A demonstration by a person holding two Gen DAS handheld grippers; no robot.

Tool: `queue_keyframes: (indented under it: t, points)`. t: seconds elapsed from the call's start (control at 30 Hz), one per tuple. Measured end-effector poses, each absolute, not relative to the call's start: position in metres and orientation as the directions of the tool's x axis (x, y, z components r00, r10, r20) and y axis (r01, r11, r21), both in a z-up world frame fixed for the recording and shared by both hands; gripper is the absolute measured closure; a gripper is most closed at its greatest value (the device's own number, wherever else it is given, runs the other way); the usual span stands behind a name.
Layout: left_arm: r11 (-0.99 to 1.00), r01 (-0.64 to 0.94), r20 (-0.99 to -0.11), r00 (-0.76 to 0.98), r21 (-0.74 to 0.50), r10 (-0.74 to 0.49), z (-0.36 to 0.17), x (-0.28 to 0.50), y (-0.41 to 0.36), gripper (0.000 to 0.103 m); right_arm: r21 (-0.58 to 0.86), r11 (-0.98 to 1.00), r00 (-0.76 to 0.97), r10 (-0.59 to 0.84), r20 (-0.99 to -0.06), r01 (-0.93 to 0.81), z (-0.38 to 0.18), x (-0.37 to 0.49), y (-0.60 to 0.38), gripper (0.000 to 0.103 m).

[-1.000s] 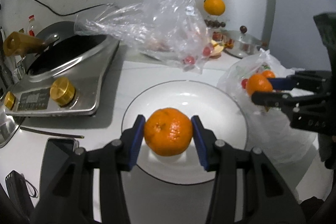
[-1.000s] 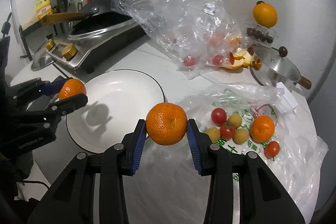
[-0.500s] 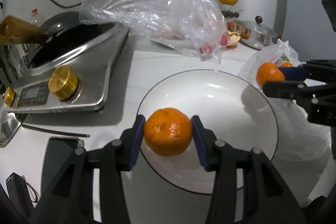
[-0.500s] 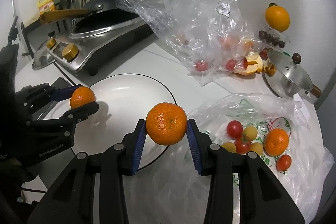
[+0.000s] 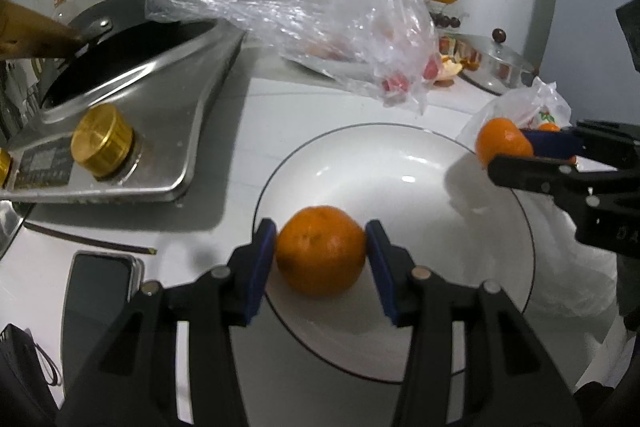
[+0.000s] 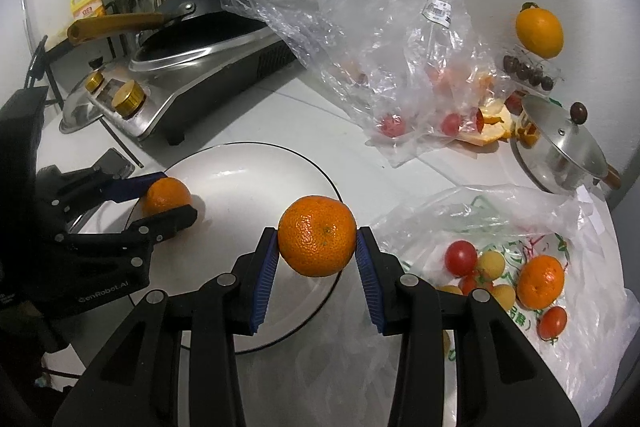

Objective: Organize fruits
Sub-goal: 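Lower the left gripper's mandarin onto the plate and open while the right releases its mandarin there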

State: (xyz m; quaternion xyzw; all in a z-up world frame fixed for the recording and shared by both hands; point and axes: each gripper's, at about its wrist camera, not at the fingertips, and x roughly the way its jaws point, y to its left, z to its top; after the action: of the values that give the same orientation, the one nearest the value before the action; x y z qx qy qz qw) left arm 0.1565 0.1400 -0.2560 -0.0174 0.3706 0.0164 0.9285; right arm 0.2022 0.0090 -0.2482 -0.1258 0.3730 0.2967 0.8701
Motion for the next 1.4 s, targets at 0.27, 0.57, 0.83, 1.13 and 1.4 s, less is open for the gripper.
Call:
queue_keyframes:
  t: [0.27, 0.57, 0.83, 1.13, 1.4]
  points:
    - [0.997, -0.046, -0.676, 0.737, -0.058, -0.005, -0.252, 0.148, 0.144, 0.051, 0.0, 0.772, 0.536, 0.441, -0.72, -0.635, -0.246, 0.206, 0.027, 0.061]
    - [0.992, -0.077, -0.626, 0.78, -0.1, -0.003, -0.237, 0.134, 0.161, 0.05, 0.021, 0.742, 0.501, 0.473, -0.725, -0.67, -0.251, 0.216, 0.056, 0.061]
    - [0.986, -0.115, -0.613, 0.79, -0.123, 0.016, -0.234, 0.127, 0.177, 0.05, 0.067, 0.718, 0.457, 0.509, -0.729, -0.693, -0.259, 0.225, 0.078, 0.061]
    - [0.984, -0.112, -0.623, 0.782, -0.14, 0.0, -0.238, 0.127, 0.179, 0.05, 0.163, 0.718, 0.388, 0.535, -0.75, -0.676, -0.275, 0.235, 0.093, 0.061]
    - [0.979, -0.124, -0.634, 0.773, -0.163, -0.007, -0.239, 0.126, 0.182, 0.034, 0.203, 0.722, 0.364, 0.546, -0.754, -0.661, -0.279, 0.238, 0.092, 0.061]
